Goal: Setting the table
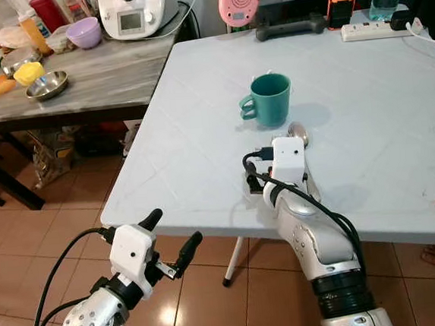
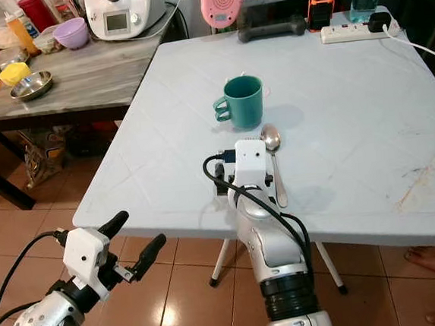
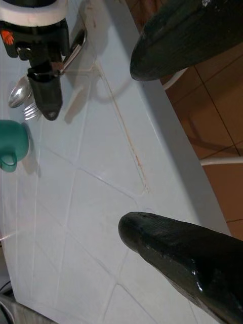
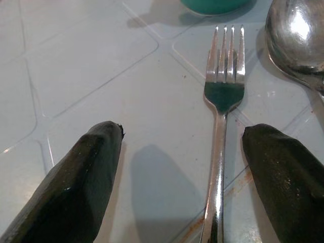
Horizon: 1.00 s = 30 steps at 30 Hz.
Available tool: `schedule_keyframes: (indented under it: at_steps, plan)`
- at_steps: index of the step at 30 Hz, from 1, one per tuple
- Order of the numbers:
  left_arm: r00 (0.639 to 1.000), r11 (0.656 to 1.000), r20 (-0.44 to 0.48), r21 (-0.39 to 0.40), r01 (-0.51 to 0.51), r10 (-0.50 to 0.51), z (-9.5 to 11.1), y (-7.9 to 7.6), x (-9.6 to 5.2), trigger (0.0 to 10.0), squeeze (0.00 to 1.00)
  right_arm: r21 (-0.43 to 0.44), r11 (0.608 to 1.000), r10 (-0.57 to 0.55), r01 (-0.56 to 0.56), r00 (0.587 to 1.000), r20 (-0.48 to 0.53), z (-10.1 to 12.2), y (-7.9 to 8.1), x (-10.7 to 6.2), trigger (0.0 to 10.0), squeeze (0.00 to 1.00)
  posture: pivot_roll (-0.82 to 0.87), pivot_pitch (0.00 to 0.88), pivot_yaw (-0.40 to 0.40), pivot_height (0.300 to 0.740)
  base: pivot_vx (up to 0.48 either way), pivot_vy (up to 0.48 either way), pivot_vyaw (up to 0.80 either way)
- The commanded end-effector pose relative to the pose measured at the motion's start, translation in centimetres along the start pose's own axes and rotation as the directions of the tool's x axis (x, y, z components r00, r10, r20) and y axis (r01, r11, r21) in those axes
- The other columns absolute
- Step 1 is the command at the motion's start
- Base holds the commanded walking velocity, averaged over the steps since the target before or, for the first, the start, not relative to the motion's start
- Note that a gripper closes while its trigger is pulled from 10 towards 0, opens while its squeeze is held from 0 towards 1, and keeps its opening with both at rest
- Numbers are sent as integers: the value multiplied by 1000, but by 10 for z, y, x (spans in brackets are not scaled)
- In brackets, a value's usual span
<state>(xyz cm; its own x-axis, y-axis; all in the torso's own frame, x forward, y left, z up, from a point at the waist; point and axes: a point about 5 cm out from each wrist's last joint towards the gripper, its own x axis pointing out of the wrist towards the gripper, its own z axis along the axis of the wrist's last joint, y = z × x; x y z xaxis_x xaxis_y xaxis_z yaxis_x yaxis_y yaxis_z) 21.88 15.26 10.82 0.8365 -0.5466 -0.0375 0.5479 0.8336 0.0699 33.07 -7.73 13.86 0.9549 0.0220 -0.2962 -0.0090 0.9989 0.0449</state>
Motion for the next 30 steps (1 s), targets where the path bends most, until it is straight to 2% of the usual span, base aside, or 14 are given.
schedule_keyframes:
  at_steps: [1,3,4,5,6,9,13,23,30]
  plan:
    - [1000,1000,-16,3,0,0,-1,1,-3,10000,0,-16,1000,12,-12,1000,-12,2,9,-1,10000,0,-200,138,156,740,0,0,0]
    - [1000,1000,-19,3,-2,2,-1,1,-3,10000,0,-27,1000,0,-1,1000,-27,-1,6,-1,9843,0,-199,138,158,740,0,0,0]
    - [1000,1000,-20,2,-2,2,-2,1,-4,10000,0,-29,999,-22,21,999,-38,-4,2,0,4078,0,-199,138,158,740,0,0,0]
    - [1000,1000,-20,2,-2,2,-2,1,-4,10000,0,-29,999,-22,21,999,-38,-4,2,0,4078,0,-199,138,158,740,0,0,0]
    - [1000,1000,-20,1,-4,4,-2,2,-4,10000,0,-41,998,-42,40,997,-60,-9,-2,0,0,0,-199,138,158,740,0,0,0]
    - [1000,1000,-21,1,-3,3,-2,2,-3,10000,0,-62,994,-99,94,991,-90,-14,-11,1,0,0,-199,138,158,740,0,0,0]
    - [1000,1000,-19,0,-1,1,-2,2,-3,10000,0,-107,982,-167,158,983,-78,-11,-21,1,0,0,-197,140,161,740,0,0,0]
    - [1000,1000,-21,-4,2,-2,-3,0,-2,10000,0,-120,969,-230,217,967,-109,-20,-41,0,0,0,-205,138,162,740,0,0,0]
    - [1000,1000,-19,-5,8,-8,-3,0,-1,10000,0,-135,963,-249,234,963,-104,-19,-47,1,0,0,-202,136,161,740,0,0,0]
